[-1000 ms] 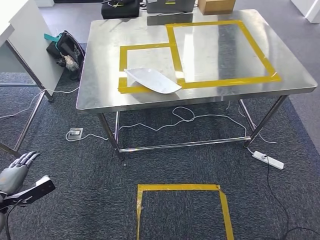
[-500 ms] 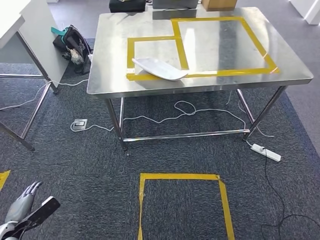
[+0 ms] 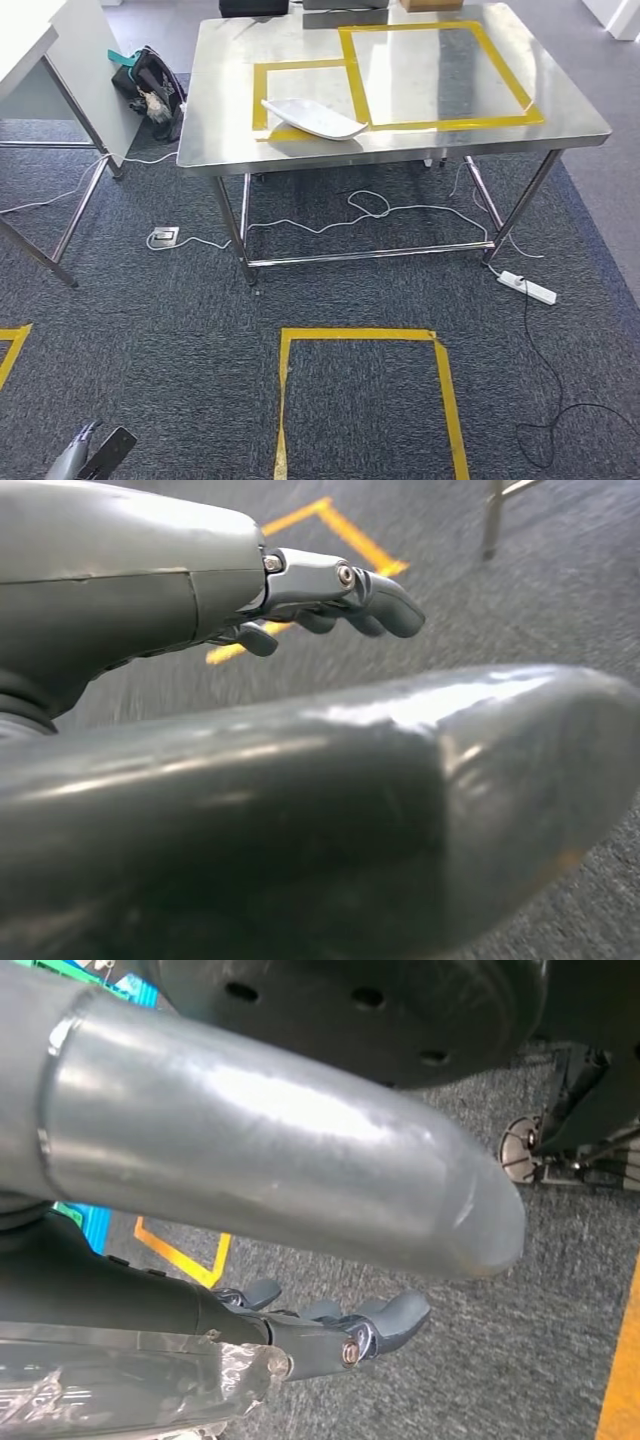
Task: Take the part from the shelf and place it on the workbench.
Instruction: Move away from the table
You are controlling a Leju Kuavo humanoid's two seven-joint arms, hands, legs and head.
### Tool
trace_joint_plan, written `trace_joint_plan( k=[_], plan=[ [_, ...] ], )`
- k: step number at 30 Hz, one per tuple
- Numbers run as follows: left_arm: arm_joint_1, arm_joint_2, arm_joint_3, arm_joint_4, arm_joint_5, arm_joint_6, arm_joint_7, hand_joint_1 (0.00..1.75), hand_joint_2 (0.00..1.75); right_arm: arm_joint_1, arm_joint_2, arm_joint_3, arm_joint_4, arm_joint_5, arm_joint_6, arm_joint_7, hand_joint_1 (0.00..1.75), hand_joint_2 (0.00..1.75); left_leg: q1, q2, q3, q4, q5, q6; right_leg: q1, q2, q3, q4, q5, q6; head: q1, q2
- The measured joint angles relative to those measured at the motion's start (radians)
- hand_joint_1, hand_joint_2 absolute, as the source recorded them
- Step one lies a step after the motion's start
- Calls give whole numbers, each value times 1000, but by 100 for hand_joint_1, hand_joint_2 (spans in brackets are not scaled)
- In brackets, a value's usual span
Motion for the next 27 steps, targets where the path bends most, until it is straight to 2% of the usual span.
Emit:
trace_joint_plan(
  k=[1, 2, 3, 6, 8, 10, 11, 12, 15, 16, 18, 19, 20, 21, 23, 24, 25, 26, 27],
  plan=[
    [-3, -6, 6, 11, 7, -4, 7, 0, 0, 0, 0, -1, 0, -2, -2, -1, 0, 0, -2, -1, 13, -25, -7, 7, 1, -1, -4, 4, 5, 6, 0, 0],
    [-3, -12, 15, 26, 19, -11, 20, 0, 0, 0, 1, -2, 0, -5, -4, -2, 0, 0, -5, -2, 10, -30, -8, 17, 0, -1, -6, 3, 10, 11, 0, 0],
    [-2, -20, 26, 41, 32, -22, 34, 0, 0, 0, 1, -4, 0, -7, -6, -4, 0, 0, -6, -2, 5, -31, -6, 21, -1, -1, -9, 2, 10, 11, 0, 0],
    [7, -46, 66, 82, 65, -57, 101, 0, 0, 1, 2, -10, 0, -5, -15, -10, 0, 0, -9, -2, -1, -34, 1, 28, -2, 0, -19, -2, -15, -15, 0, 0],
    [14, -63, 85, 104, 67, -70, 167, 0, 0, 1, 2, -10, 0, 11, -25, -14, 0, 0, -12, -2, -4, -34, 7, 38, -2, 0, -21, -4, -16, -29, 1, 0],
    [19, -81, 99, 124, 66, -85, 241, 0, 0, 1, 2, -9, 0, 32, -39, -17, 0, 0, -16, -2, -7, -33, 12, 45, -3, 0, -21, -10, 18, -43, 1, 0],
    [21, -90, 104, 131, 65, -91, 276, 0, 0, 1, 2, -9, 0, 41, -46, -18, 0, 0, -17, -2, -10, -32, 14, 47, -4, 0, -19, -13, 35, -43, 1, 0],
    [23, -97, 109, 137, 63, -96, 307, 0, 0, 1, 2, -8, 0, 46, -50, -18, 0, 0, -18, -2, -13, -31, 16, 49, -6, 1, -18, -16, 50, -34, 1, 0],
    [25, -112, 121, 148, 58, -106, 376, 0, 0, 1, 2, -8, 0, 50, -55, -16, 0, 0, -22, -1, -22, -27, 18, 52, -12, 1, -19, -23, 58, 12, 0, 0],
    [26, -117, 126, 151, 58, -108, 392, 0, 0, 1, 2, -8, 0, 51, -56, -15, 0, 0, -24, -2, -24, -25, 19, 55, -15, 0, -19, -25, 60, 24, 0, 0],
    [26, -124, 132, 156, 62, -112, 420, 0, 0, 0, 3, -8, 0, 52, -61, -12, 0, 0, -25, -3, -27, -27, 27, 65, -19, -2, -21, -29, 64, 39, -1, 0],
    [26, -128, 136, 158, 66, -113, 432, 0, 0, 0, 4, -8, 0, 52, -64, -11, 0, 0, -22, -4, -28, -33, 34, 71, -20, -2, -26, -24, 58, 45, -1, 0],
    [26, -133, 141, 159, 70, -114, 441, 0, 0, 0, 4, -8, 0, 52, -67, -10, 0, 0, -19, -5, -29, -40, 41, 75, -19, -1, -37, -5, 39, 48, -1, 0],
    [26, -138, 146, 159, 72, -115, 448, 0, 0, 0, 4, -8, 0, 53, -70, -10, 0, 0, -15, -8, -30, -45, 47, 78, -19, 0, -54, 36, 6, 50, 0, 0],
    [27, -149, 154, 160, 75, -117, 457, 0, 0, 1, 4, -8, 0, 54, -75, -9, 0, 0, -12, -15, -39, -46, 53, 78, -22, 1, -106, 180, -79, 53, 1, 0],
    [27, -154, 155, 161, 75, -117, 460, 0, 0, 1, 4, -8, 0, 55, -78, -9, 0, 0, -10, -21, -44, -46, 56, 75, -24, 1, -128, 249, -111, 55, 1, 0],
    [28, -160, 156, 162, 73, -118, 462, 0, 0, 1, 4, -8, 0, 55, -81, -8, 0, 0, -8, -27, -47, -45, 59, 70, -26, 1, -133, 285, -125, 58, 0, 0],
    [28, -164, 156, 163, 71, -119, 464, 0, 0, 1, 4, -8, 0, 55, -83, -7, 0, 0, -4, -36, -50, -44, 62, 65, -29, 1, -117, 278, -120, 60, 1, 0],
    [27, -169, 156, 164, 67, -120, 464, 0, 0, 1, 4, -8, 0, 56, -85, -7, 0, 0, 1, -46, -52, -42, 63, 58, -33, 5, -79, 227, -99, 64, 0, 0]
  ],
)
